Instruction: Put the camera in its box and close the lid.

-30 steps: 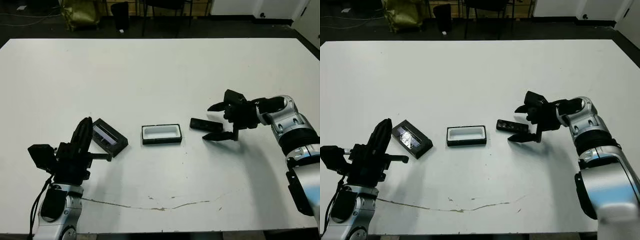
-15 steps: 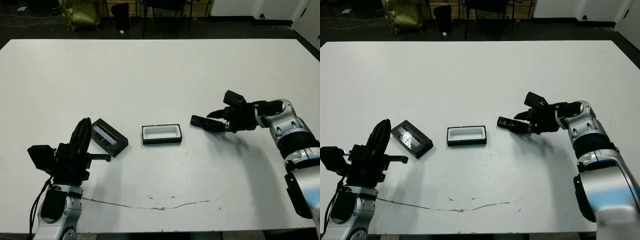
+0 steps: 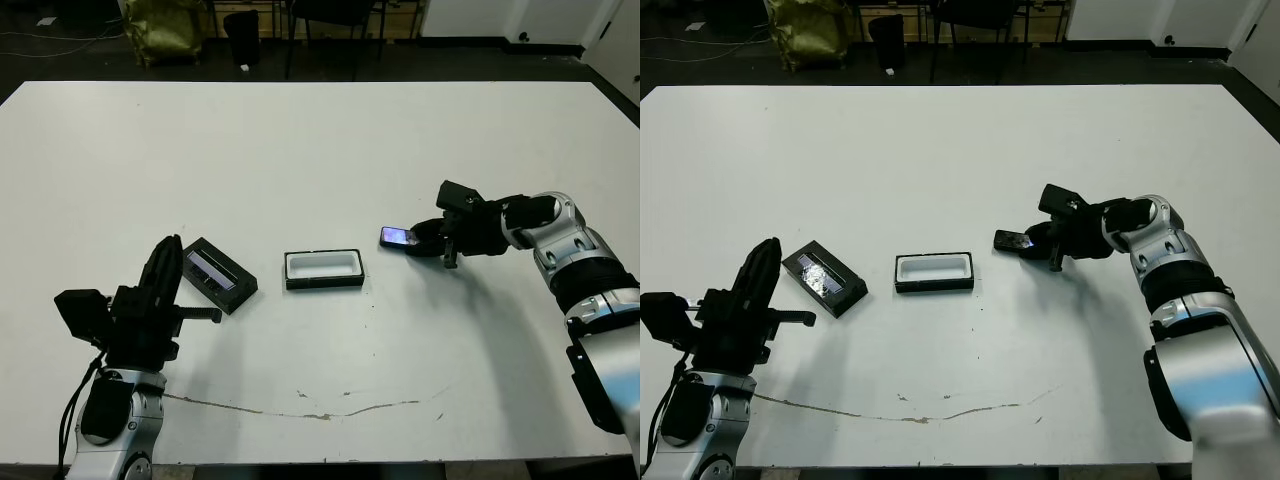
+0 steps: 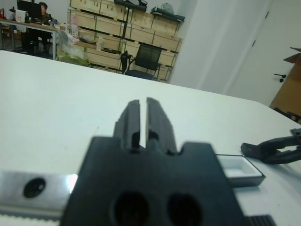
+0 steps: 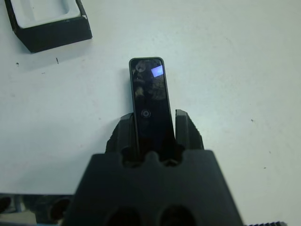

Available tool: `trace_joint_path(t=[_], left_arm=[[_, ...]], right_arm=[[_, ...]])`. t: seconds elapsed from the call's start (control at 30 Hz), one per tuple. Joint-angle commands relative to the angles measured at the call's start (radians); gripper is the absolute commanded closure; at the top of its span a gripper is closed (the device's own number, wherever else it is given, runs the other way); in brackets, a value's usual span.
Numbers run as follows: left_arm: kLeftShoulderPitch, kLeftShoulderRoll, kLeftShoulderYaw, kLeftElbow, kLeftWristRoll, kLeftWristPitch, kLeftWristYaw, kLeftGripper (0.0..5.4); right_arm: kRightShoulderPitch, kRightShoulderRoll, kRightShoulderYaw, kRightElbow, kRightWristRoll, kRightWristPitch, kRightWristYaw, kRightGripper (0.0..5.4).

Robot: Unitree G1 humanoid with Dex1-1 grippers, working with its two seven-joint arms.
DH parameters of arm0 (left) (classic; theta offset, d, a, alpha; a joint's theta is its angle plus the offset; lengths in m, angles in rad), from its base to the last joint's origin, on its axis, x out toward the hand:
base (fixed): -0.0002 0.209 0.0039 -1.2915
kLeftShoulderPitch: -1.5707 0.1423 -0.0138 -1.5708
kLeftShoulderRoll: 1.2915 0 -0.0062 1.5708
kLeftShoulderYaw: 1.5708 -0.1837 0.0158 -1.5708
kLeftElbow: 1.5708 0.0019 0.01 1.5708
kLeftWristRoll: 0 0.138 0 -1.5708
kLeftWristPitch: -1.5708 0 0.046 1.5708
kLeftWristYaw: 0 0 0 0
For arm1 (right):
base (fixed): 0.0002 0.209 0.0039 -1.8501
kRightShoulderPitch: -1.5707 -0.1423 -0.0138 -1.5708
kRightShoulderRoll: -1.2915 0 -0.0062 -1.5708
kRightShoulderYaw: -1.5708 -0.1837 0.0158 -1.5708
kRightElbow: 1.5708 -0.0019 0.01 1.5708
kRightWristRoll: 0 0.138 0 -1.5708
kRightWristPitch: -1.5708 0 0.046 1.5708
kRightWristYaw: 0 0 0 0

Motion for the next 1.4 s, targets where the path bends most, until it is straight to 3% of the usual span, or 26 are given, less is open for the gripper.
trace_joint_path(t=[0.03, 0.37, 0.57, 0.8, 1.07, 1.23, 1.4], left_arm=[[0.008, 0.01, 0.004, 0.011, 0.006, 0.025, 0.009, 5.4], [0.014, 0.012, -0.01, -0.017, 0.031, 0.056, 0.035, 5.4], [0.019, 0.012, -0.016, -0.023, 0.041, 0.061, 0.038, 5.4], [0.015, 0.015, -0.011, -0.005, 0.033, 0.048, 0.022, 5.4], [0.019, 0.013, -0.011, -0.002, 0.052, 0.039, 0.024, 5.4], [0.025, 0.011, -0.01, -0.005, 0.052, 0.041, 0.027, 5.4], [0.025, 0.008, -0.008, -0.003, 0.046, 0.039, 0.026, 5.4]], right_arm=[[0.077, 0.001, -0.049, 0.031, 0.035, 0.062, 0.021, 4.84], [0.052, -0.001, -0.222, -0.196, 0.238, 0.175, 0.139, 4.93], [0.001, 0.03, -0.211, -0.329, 0.314, 0.28, 0.242, 4.93], [-0.034, 0.086, -0.112, -0.407, 0.287, 0.351, 0.298, 4.93], [-0.032, 0.143, 0.012, -0.502, 0.212, 0.449, 0.243, 4.94], [-0.021, 0.158, 0.057, -0.527, 0.165, 0.421, 0.201, 4.94], [-0.027, 0.163, 0.084, -0.541, 0.133, 0.46, 0.175, 4.94]])
